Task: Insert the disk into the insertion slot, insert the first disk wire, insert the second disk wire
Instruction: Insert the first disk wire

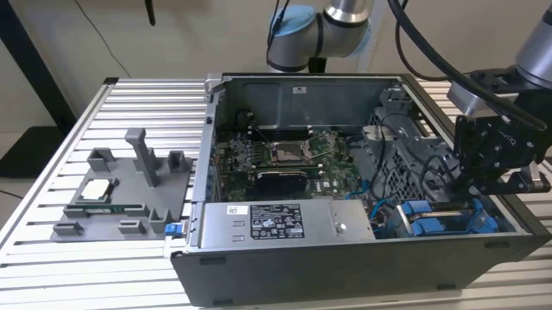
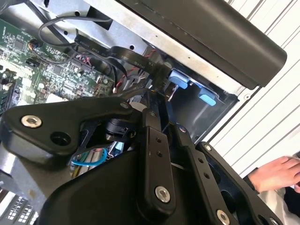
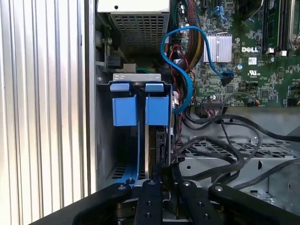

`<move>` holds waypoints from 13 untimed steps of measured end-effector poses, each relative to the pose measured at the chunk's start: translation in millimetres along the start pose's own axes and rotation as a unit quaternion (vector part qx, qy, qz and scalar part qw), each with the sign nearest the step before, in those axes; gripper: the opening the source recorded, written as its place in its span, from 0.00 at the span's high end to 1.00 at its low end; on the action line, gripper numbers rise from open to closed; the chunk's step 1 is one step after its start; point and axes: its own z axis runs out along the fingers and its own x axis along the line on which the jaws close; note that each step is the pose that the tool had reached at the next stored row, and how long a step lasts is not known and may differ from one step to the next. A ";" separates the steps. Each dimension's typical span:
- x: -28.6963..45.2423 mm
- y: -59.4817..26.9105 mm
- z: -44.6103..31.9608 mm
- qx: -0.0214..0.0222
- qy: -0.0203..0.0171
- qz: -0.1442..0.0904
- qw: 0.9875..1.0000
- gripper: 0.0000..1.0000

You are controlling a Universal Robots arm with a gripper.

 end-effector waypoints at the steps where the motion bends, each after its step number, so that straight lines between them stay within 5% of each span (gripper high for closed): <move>1: 0.2 0.0 0.3 0.000 0.000 0.000 1.000 0.81; 13: 1.3 -0.1 4.2 0.000 -0.001 0.002 1.000 0.81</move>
